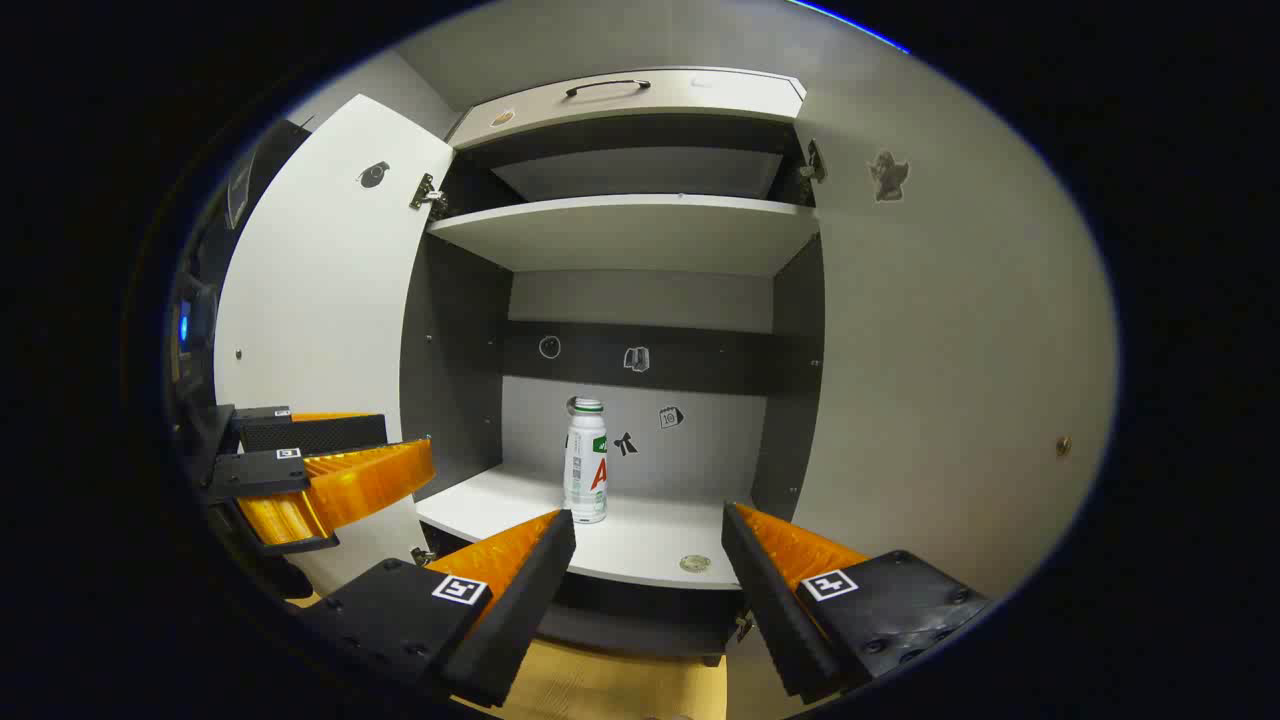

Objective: Grasp the bottle in the cabinet with the left hand and place it on the coaster, then close the right door with the right hand and the left door with the left hand.

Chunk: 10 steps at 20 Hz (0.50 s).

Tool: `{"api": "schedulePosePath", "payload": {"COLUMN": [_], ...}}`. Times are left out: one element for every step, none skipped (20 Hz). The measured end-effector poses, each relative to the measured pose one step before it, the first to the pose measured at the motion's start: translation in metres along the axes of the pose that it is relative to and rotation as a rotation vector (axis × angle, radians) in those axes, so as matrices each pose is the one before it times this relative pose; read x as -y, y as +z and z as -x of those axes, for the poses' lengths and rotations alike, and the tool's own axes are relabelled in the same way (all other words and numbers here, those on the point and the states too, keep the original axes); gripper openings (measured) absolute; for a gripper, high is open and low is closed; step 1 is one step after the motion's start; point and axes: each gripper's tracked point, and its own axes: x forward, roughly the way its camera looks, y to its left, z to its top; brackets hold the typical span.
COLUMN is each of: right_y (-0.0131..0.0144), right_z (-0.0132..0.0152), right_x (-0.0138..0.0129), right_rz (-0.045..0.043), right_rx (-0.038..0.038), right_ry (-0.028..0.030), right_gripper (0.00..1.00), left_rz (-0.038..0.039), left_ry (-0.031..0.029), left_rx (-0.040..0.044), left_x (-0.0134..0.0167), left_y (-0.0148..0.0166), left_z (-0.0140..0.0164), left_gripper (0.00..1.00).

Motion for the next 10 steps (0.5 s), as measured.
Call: {"api": "schedulePosePath", "payload": {"right_y": [-0.00044, -0.00126, 0.00042, -0.00118, -0.0002, 0.0014, -0.00163, 0.0, -0.00009, -0.00005], "right_z": [-0.00145, -0.00142, -0.00102, -0.00053, -0.00074, -0.00122, -0.00069, -0.00046, 0.00018, -0.00044], "right_x": [0.0003, 0.0015, 0.00061, 0.00136, -0.0001, 0.00061, 0.00151, -0.0003, -0.00013, -0.00049], "right_rz": [-0.0029, -0.00195, 0.00004, -0.00029, -0.00124, -0.00008, 0.00105, 0.00118, -0.0001, -0.00156], "right_rx": [-0.00367, -0.00198, -0.00092, -0.00136, 0.00126, 0.00216, 0.00097, -0.00092, -0.00035, -0.00064], "right_ry": [0.00034, -0.00027, -0.00096, 0.00003, 0.00267, -0.00243, -0.00113, 0.00158, 0.00145, 0.00356], "right_gripper": [0.98, 0.98, 0.98, 0.98, 0.98, 0.98, 0.98, 0.98, 0.98, 0.98], "left_rz": [-0.00157, -0.00235, -0.00118, 0.00006, -0.00011, -0.0006, -0.00066, -0.00082, -0.00139, -0.00105], "left_ry": [0.0015, 0.00175, 0.00097, 0.00088, 0.00113, 0.00183, 0.00161, -0.00059, -0.00133, -0.00099], "left_rx": [0.00032, 0.0013, 0.00125, 0.00011, 0.00123, 0.00204, -0.00069, -0.00209, 0.00033, 0.00132], "left_x": [-0.00048, 0.00008, -0.00012, 0.00028, -0.00006, -0.00047, -0.0001, -0.00031, 0.00049, 0.00009], "left_y": [0.00073, -0.00097, 0.00097, -0.00152, 0.00022, -0.00011, -0.00024, -0.00078, -0.0001, -0.0002], "left_z": [-0.00155, -0.00084, -0.00126, -0.00086, -0.00052, -0.00074, -0.00046, -0.00076, -0.00002, -0.00039], "left_gripper": [0.92, 0.92, 0.92, 0.92, 0.92, 0.92, 0.92, 0.92, 0.92, 0.92]}}
